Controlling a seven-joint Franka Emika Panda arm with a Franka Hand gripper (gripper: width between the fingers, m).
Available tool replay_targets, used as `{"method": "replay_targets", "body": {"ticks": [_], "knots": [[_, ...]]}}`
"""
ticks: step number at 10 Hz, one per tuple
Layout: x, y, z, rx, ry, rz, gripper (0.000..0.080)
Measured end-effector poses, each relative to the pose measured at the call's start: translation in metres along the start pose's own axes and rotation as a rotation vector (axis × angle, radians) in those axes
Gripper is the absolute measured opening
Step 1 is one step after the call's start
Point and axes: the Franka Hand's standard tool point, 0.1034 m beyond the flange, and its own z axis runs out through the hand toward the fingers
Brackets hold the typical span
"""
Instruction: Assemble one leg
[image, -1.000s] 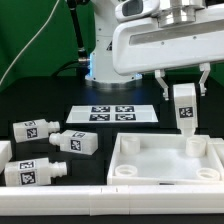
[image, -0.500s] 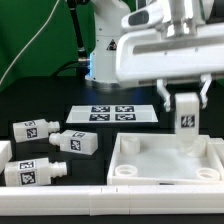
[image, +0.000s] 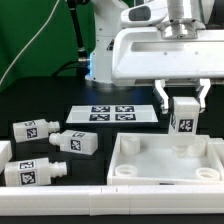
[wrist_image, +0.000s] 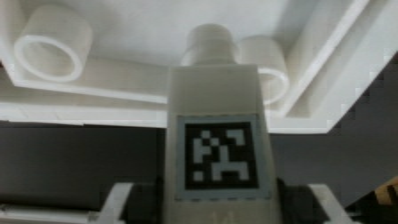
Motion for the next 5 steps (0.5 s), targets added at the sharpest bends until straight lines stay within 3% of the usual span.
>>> {"method": "replay_targets", "body": {"ticks": [2,5], "knots": [[0.002,-0.002,0.000,0.002,0.002,-0.002,0.0284],[0.022,-0.021,0.001,0.027,0.017,-0.017,0.0284]]}}
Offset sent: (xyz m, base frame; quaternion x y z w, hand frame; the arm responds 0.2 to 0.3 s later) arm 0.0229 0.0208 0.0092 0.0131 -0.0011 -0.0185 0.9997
